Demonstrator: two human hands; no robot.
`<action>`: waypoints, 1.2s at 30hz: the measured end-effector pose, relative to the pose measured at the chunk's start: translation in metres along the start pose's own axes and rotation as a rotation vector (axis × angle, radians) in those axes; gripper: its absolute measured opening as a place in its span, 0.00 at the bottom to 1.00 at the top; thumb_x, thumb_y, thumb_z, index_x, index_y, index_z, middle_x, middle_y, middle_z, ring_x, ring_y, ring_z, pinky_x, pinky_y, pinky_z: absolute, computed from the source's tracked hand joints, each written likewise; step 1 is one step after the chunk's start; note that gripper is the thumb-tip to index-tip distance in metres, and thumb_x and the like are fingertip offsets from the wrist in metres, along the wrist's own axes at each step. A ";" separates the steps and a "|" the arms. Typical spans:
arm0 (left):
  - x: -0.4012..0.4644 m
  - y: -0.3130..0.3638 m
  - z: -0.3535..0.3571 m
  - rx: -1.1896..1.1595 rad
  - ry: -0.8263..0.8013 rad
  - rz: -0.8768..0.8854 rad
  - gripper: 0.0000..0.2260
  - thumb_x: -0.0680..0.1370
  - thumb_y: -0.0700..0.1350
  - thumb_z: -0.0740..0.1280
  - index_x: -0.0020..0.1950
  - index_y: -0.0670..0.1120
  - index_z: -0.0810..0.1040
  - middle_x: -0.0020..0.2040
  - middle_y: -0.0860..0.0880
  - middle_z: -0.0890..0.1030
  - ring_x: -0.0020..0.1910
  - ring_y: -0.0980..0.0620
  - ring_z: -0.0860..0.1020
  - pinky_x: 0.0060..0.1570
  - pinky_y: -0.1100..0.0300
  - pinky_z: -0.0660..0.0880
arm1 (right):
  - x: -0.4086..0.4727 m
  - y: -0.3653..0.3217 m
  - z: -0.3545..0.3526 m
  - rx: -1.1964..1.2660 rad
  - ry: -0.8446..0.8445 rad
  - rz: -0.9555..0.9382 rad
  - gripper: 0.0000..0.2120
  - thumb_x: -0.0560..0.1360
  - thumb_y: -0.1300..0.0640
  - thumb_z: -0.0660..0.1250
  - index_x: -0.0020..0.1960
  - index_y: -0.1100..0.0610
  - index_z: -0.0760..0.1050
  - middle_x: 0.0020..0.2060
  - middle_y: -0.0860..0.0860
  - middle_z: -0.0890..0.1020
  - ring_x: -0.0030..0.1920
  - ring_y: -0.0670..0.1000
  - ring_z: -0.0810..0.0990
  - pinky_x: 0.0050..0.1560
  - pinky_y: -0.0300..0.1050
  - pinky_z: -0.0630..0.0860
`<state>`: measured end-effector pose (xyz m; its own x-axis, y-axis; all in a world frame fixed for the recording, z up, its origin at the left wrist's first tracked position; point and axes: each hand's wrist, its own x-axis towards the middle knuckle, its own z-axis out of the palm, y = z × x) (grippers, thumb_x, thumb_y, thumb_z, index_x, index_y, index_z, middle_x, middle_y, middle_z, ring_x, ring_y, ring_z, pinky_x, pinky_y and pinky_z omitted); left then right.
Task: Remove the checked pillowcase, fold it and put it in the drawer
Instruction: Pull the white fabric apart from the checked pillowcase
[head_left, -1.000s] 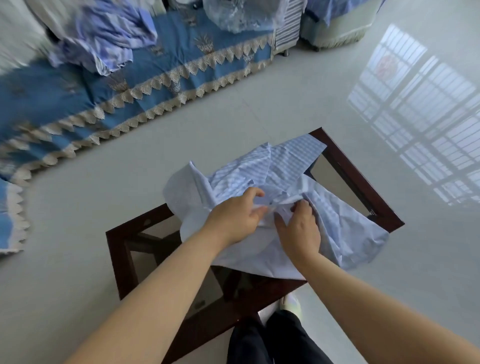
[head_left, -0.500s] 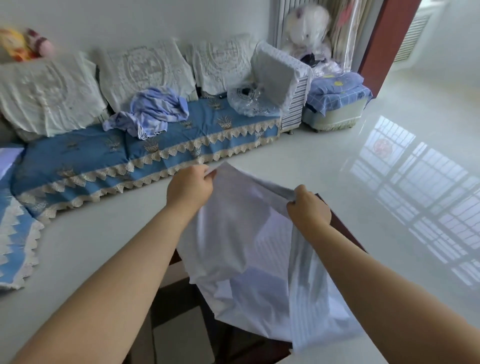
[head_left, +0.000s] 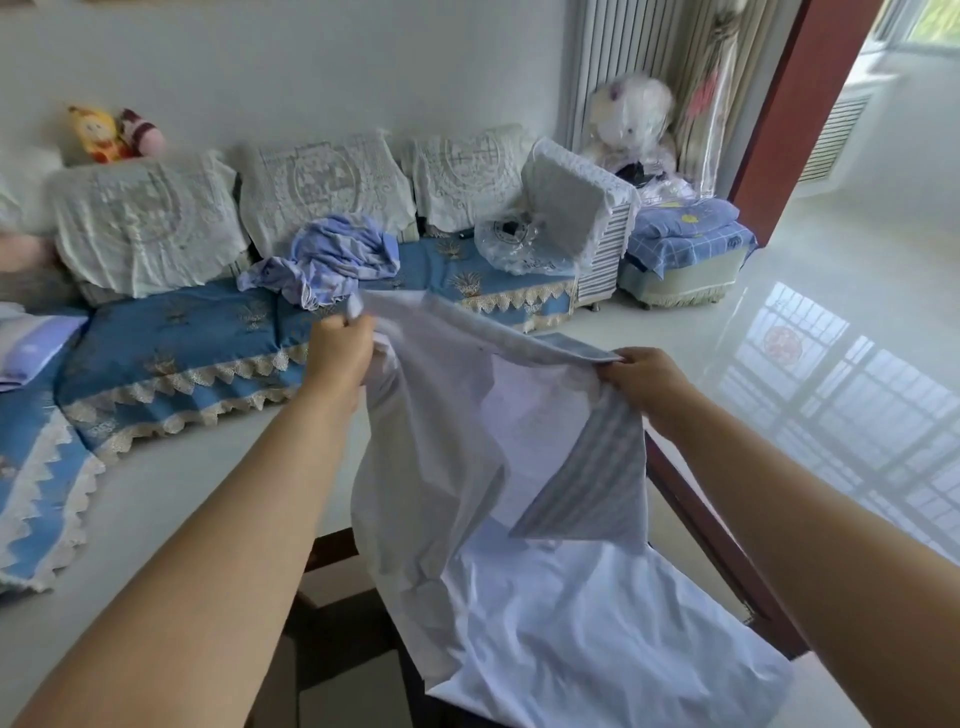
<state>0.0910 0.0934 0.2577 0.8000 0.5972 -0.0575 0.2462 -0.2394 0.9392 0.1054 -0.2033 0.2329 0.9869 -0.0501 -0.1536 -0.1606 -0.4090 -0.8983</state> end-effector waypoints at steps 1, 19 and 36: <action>-0.006 -0.003 0.006 -0.008 -0.067 -0.008 0.07 0.73 0.47 0.64 0.37 0.47 0.76 0.39 0.45 0.79 0.42 0.43 0.79 0.43 0.51 0.74 | -0.003 -0.004 0.006 -0.050 -0.032 -0.041 0.05 0.75 0.62 0.65 0.43 0.60 0.79 0.33 0.54 0.77 0.38 0.51 0.74 0.35 0.42 0.69; -0.066 -0.044 0.064 0.738 -0.802 0.448 0.14 0.71 0.53 0.73 0.52 0.49 0.75 0.50 0.51 0.78 0.48 0.51 0.76 0.44 0.57 0.71 | -0.037 0.005 0.047 -0.500 -0.117 -0.457 0.10 0.73 0.50 0.60 0.36 0.54 0.71 0.32 0.53 0.75 0.37 0.56 0.77 0.38 0.46 0.71; -0.020 -0.049 0.038 0.748 -0.259 0.579 0.09 0.76 0.48 0.60 0.40 0.44 0.72 0.35 0.44 0.76 0.38 0.41 0.76 0.33 0.55 0.64 | 0.005 -0.002 -0.044 -0.642 0.289 -0.048 0.35 0.72 0.51 0.69 0.73 0.50 0.56 0.54 0.58 0.78 0.48 0.58 0.79 0.46 0.50 0.74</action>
<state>0.0842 0.0639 0.2002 0.9797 0.0689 0.1880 -0.0109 -0.9191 0.3939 0.1111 -0.2423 0.2522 0.9720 -0.2223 0.0757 -0.1624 -0.8693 -0.4668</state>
